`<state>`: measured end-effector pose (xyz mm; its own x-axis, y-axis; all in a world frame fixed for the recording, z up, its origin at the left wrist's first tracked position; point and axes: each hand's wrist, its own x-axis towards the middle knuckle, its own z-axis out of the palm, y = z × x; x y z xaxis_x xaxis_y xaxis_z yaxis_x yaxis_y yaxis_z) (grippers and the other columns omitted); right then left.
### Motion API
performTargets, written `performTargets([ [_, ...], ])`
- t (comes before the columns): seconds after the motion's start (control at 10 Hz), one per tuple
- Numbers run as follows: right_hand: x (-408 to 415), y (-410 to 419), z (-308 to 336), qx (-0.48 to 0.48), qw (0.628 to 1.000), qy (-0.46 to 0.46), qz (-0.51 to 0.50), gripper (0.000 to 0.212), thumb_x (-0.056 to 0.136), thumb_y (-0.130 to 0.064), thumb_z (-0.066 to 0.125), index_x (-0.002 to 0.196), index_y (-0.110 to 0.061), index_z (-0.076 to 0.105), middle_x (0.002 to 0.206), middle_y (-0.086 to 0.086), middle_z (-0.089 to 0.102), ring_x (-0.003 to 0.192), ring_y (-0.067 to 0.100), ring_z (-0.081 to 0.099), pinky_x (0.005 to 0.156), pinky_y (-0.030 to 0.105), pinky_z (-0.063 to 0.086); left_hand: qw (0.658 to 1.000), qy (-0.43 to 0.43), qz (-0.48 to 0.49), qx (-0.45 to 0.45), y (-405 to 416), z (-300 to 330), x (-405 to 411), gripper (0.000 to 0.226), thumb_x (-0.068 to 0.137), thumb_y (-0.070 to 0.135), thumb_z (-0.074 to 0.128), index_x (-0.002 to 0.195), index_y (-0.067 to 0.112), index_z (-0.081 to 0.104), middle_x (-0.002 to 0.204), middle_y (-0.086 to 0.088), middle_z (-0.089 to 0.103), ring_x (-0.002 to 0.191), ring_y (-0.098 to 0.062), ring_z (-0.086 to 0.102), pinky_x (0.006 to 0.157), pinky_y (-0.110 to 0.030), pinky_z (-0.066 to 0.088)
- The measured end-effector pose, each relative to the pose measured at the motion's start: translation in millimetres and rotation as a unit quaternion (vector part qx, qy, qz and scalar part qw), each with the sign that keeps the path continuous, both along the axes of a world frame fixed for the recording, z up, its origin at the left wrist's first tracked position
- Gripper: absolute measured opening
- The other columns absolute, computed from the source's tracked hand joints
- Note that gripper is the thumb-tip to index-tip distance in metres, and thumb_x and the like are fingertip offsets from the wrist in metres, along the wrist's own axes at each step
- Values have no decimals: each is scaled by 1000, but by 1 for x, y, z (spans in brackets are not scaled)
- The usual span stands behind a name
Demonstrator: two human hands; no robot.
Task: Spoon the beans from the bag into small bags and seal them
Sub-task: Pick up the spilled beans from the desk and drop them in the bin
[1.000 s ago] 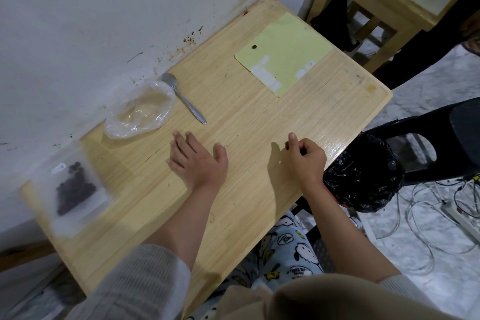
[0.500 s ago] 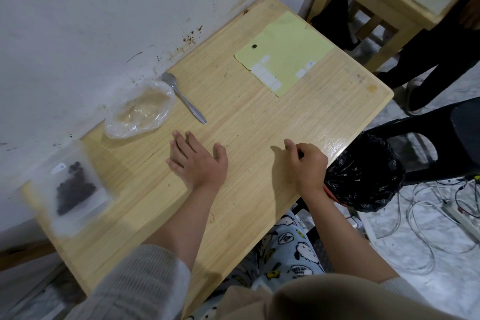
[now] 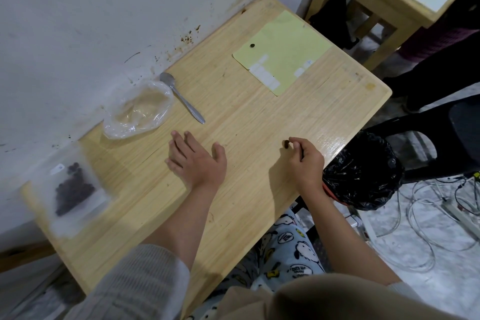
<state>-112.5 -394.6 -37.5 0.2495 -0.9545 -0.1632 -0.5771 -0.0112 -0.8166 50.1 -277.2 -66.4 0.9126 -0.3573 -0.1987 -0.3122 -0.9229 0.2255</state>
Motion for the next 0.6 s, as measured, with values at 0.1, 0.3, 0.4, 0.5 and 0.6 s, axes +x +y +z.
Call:
performTargets([
  [0.1,1,2,0,-33,999,25,3,23,96,-16,51,99,-2,69,80,1,66,66,12,56,55,5,40,1000,-3,2,-1,0,1,0,77,86,52,42,145,4,24,157,-16,13,143,-34,13,110,-59,15],
  [0.3,6,2,-4,-50,995,92,5,30,86,-34,67,92,-5,72,74,7,68,70,18,63,61,26,49,1000,-4,0,1,-1,1,0,77,86,51,42,145,4,24,157,-16,13,143,-34,13,110,-60,15],
  [0.4,7,1,-6,-42,992,121,17,30,86,-34,67,97,-7,72,86,8,71,79,20,65,66,27,49,1000,-4,3,-3,-1,2,-1,77,86,50,44,145,4,24,157,-16,13,143,-34,13,110,-60,14],
  [0.5,9,-1,-7,-20,990,138,31,26,91,-30,60,100,-7,70,91,7,71,82,20,65,65,26,47,1000,-4,3,-3,-1,2,-1,78,86,50,43,145,4,24,157,-16,12,143,-34,13,110,-60,13],
  [0.6,10,-2,-4,-23,989,139,36,26,95,-27,53,101,-5,63,87,9,69,76,22,63,63,32,49,1000,-1,2,1,-1,2,0,78,87,51,40,146,4,23,157,-16,11,143,-34,12,111,-60,13],
])
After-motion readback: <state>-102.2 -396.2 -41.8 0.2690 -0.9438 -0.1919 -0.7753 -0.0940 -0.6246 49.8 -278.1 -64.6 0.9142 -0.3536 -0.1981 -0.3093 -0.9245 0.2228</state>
